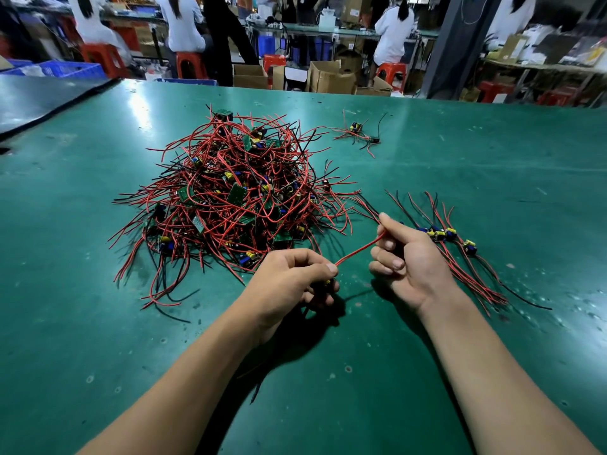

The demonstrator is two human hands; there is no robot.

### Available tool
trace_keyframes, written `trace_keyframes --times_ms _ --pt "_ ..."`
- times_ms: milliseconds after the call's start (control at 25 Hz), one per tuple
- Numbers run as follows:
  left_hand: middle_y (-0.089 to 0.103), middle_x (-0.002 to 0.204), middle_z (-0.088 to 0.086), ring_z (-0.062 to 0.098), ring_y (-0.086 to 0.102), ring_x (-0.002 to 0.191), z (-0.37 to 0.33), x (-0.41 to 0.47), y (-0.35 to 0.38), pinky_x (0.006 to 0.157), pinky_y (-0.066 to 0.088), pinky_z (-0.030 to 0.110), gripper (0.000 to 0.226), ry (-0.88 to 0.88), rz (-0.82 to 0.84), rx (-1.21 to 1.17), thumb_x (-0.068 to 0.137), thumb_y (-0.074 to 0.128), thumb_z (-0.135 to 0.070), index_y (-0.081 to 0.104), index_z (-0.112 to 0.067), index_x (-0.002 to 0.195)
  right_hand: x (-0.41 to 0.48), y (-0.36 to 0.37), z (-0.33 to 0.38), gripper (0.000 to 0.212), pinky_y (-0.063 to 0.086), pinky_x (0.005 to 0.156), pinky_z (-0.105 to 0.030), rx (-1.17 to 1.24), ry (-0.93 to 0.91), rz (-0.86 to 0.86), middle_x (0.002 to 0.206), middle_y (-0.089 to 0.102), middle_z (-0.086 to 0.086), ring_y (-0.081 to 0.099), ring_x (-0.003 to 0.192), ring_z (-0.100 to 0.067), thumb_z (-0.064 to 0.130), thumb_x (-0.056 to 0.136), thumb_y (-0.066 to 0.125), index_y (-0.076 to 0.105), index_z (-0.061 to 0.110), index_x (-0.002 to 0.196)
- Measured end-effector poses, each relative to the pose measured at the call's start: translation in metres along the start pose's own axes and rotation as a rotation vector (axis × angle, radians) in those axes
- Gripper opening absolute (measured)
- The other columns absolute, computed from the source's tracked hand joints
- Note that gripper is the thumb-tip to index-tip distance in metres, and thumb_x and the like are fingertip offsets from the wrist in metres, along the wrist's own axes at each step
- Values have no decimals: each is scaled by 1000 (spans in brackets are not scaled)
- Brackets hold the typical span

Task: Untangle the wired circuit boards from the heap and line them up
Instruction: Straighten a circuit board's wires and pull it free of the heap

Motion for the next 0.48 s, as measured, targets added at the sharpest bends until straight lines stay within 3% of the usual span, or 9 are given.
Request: trace_keyframes --times_ms 120,200,240,400,480 --pt "67 66 12 20 60 50 -1 0 -2 44 45 18 13 21 -33 18 87 66 -2 66 -5 75 -4 1 -1 29 23 32 -16 64 102 80 53 33 6 25 31 -2 25 90 61 54 12 65" --pt "66 66 13 20 59 50 -1 2 -6 44 45 19 11 26 -60 0 87 65 -1 66 -3 77 -2 -4 -1 29 26 34 -16 44 68 44 54 35 5 28 33 -3 27 92 63 58 11 68" --pt "66 65 13 21 59 50 -1 3 -7 43 45 20 9 29 -71 -6 87 65 -1 66 -2 78 0 -11 3 30 27 35 -17 -60 -19 -18 53 37 5 30 34 -4 27 94 64 60 11 69" --pt "66 65 14 22 59 50 -1 3 -7 42 43 19 9 56 -69 46 87 65 0 66 0 78 -9 -16 32 29 39 53 -24 -973 -650 -336 56 56 1 50 51 -15 28 89 74 66 11 66" --pt "66 66 14 22 59 50 -1 3 -6 43 43 19 9 65 -60 72 87 65 0 66 0 78 -16 -9 37 21 36 63 -23 -1087 -838 -369 67 62 -2 54 63 -18 22 85 77 71 11 68"
Point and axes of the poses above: each hand's wrist, its own x-axis towards the middle knuckle, its own y-axis out of the palm, z = x × y, the point moved 7 cm from there along x, towards the middle knuckle
